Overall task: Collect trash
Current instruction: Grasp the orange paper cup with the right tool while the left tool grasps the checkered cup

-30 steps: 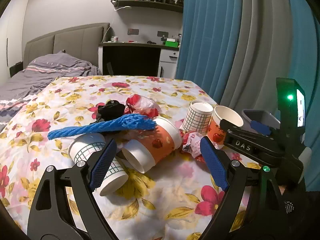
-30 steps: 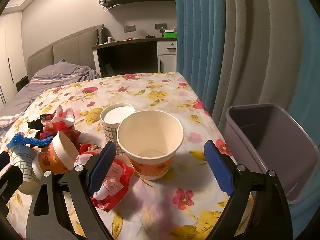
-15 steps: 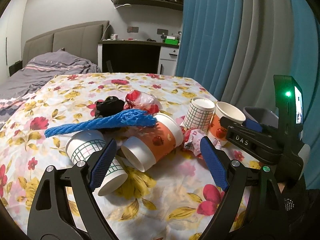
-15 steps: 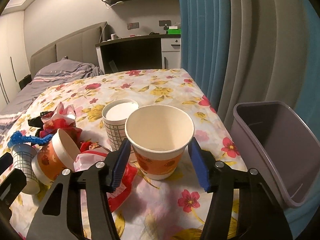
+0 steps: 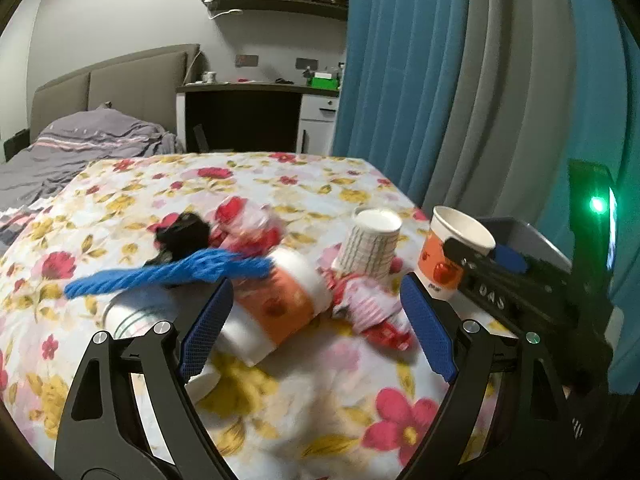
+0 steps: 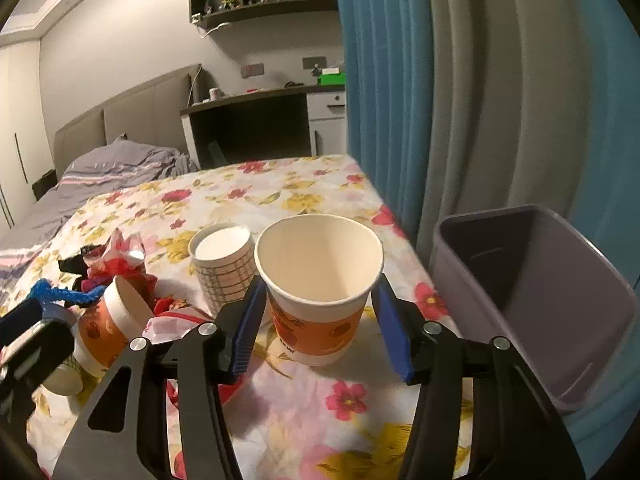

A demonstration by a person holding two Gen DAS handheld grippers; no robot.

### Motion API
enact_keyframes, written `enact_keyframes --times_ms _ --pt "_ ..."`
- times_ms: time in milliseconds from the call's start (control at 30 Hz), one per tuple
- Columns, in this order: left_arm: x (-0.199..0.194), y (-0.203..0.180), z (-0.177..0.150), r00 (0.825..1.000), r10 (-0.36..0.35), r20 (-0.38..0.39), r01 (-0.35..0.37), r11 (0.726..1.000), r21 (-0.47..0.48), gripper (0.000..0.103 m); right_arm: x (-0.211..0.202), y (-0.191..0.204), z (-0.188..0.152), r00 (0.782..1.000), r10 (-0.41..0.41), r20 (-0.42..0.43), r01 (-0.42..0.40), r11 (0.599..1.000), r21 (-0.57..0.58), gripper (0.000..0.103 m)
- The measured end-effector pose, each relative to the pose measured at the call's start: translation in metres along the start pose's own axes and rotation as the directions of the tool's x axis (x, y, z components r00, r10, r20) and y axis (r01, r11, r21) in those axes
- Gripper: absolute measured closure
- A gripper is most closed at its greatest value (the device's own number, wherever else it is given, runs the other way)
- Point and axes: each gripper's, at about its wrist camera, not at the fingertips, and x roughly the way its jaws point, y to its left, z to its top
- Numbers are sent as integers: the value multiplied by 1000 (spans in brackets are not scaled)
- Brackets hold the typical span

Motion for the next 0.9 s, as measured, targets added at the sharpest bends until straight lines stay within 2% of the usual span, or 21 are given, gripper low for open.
enact_keyframes --times_ms 233,400,667,900 --pt "34 -23 21 998 -49 -33 49 999 13 20 -19 -25 4 999 -30 41 29 999 39 50" --pt "70 -37 31 994 -59 -91 59 998 3 23 -28 -43 7 997 -48 58 44 997 66 50" --pt "115 -53 38 987 -23 -158 26 1000 16 26 -34 -62 6 996 -66 67 61 995 80 50" --pt "140 -58 40 974 -16 -224 22 999 25 45 -35 -77 6 994 -83 69 76 993 95 50"
